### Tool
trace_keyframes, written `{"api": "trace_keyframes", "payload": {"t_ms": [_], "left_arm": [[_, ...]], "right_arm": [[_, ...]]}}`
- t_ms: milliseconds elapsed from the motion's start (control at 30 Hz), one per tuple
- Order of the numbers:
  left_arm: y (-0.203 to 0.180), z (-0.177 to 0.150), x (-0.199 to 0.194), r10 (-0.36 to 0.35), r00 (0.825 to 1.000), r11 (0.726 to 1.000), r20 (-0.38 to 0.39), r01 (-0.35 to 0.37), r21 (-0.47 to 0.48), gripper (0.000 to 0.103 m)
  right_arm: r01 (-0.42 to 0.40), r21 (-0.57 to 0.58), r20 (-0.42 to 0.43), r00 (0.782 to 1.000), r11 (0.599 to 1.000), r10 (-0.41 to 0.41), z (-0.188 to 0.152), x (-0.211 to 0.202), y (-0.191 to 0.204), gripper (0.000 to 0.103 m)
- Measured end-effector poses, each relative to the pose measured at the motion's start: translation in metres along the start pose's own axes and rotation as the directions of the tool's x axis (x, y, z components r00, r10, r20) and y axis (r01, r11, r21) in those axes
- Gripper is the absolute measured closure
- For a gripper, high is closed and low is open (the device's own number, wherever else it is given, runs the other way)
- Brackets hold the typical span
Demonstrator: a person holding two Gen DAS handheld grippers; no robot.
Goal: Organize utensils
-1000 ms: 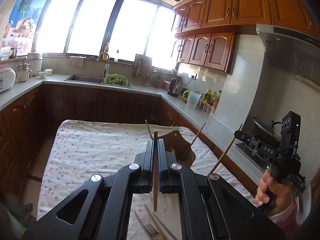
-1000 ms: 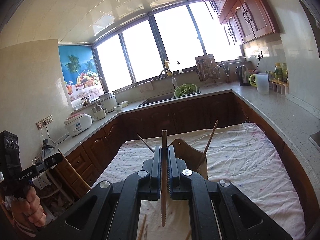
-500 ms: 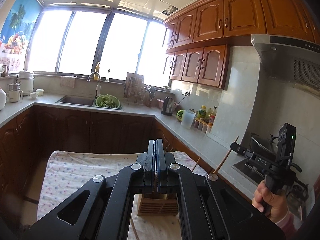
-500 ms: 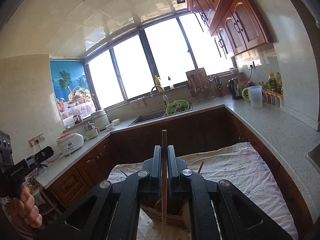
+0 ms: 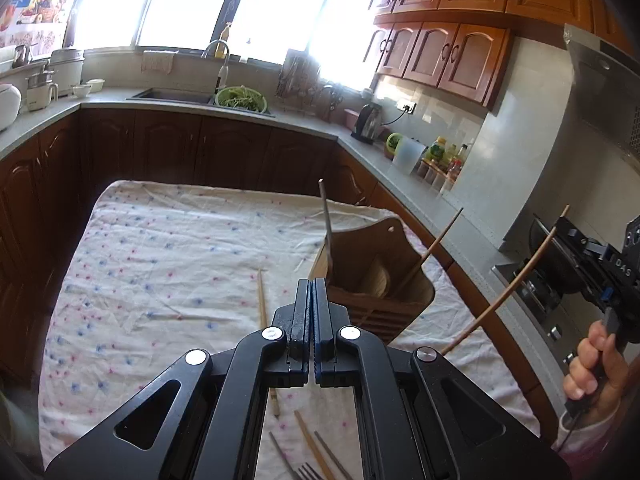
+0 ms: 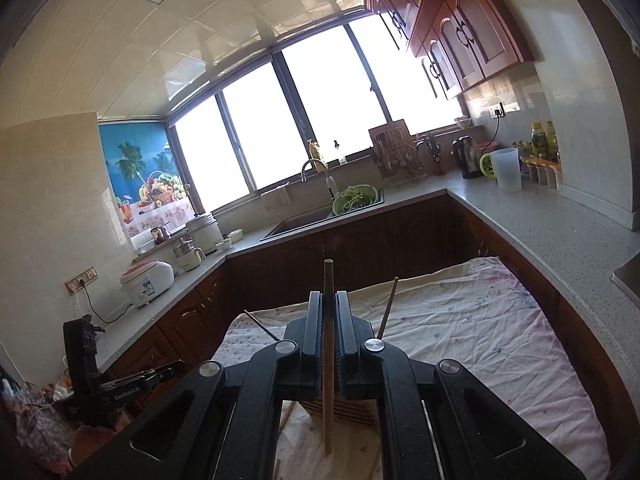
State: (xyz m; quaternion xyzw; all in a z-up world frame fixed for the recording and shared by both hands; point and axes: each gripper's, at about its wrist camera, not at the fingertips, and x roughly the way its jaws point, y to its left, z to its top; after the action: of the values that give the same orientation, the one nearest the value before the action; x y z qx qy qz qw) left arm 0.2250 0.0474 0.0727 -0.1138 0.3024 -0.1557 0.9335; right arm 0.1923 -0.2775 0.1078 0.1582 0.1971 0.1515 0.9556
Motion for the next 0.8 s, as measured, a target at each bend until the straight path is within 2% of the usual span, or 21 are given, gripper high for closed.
{"api": "trace_keyframes", "payload": {"t_ms": [200,333,467,533,667,800], "left_arm": [[0.006,-0.025,0.022,0.014,0.995,1.0,-0.095,-0.016,-0.018,0.103],[0.008,-0.049,0.032,0.035,0.984,0.999,-0.177,-0.037,-0.011,0.103],[0.018,-0.083,0.043,0.045,0.96,0.997,-0.275,-0.059,-0.046,0.093],[0.021,-0.101,0.051,0.055,0.943,0.995,-0.329,-0.079,-0.061,0.084],[0.023,-0.126,0.062,0.057,0.92,0.992,-0.388,-0.095,-0.079,0.08],[0.017,-0.141,0.073,0.089,0.902,0.992,-0.422,-0.119,-0.044,0.079]], "right_arm": [[0.006,0.034,-0.016,1.0,0.999,-0.005,-0.011,-0.014,-0.012,0.098],[0.008,0.058,-0.031,0.999,0.998,-0.006,-0.021,-0.022,-0.019,0.098],[0.012,0.069,-0.046,0.999,0.998,-0.009,-0.03,-0.028,-0.023,0.098],[0.011,0.074,-0.055,0.998,0.997,-0.007,-0.034,-0.028,-0.024,0.098],[0.006,0.083,-0.076,0.997,0.996,0.0,-0.043,-0.027,-0.024,0.098],[-0.002,0.094,-0.092,0.996,0.996,0.011,-0.051,-0.025,-0.024,0.098]]}}
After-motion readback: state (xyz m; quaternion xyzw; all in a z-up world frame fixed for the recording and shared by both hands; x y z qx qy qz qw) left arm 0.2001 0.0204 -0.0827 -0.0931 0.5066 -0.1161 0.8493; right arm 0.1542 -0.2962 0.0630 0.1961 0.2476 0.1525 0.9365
